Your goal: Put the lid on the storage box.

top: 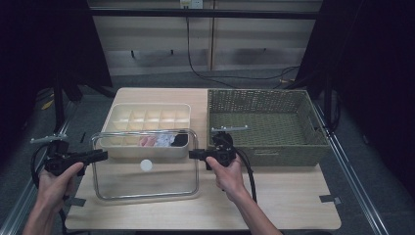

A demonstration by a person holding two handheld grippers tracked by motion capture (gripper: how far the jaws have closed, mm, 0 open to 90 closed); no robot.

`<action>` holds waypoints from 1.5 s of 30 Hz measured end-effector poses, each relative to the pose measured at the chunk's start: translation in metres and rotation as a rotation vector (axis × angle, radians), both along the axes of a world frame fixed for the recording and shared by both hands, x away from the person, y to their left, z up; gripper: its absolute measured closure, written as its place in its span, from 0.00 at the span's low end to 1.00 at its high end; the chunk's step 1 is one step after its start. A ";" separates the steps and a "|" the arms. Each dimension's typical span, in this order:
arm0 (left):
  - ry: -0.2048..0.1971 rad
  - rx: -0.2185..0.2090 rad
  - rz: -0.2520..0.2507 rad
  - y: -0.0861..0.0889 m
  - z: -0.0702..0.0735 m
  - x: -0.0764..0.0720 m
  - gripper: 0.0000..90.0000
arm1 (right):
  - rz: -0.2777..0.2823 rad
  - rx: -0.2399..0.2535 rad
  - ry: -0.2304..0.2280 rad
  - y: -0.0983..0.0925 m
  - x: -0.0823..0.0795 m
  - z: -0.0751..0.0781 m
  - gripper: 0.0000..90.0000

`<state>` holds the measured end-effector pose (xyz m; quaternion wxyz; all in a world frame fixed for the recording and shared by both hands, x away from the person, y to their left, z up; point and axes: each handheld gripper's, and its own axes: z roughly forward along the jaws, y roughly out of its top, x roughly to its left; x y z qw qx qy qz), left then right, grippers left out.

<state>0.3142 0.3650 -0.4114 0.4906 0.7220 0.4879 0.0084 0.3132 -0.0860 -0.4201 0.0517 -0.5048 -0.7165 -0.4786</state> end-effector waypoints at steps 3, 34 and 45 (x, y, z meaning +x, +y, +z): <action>-0.003 0.001 0.007 -0.001 0.002 0.002 0.66 | -0.004 -0.001 -0.003 0.000 0.002 0.001 0.80; -0.011 0.024 0.034 -0.001 0.022 0.028 0.64 | -0.031 -0.022 0.000 0.007 0.030 0.018 0.78; -0.006 0.032 0.049 0.002 0.030 0.035 0.64 | -0.030 -0.032 0.000 0.013 0.041 0.026 0.77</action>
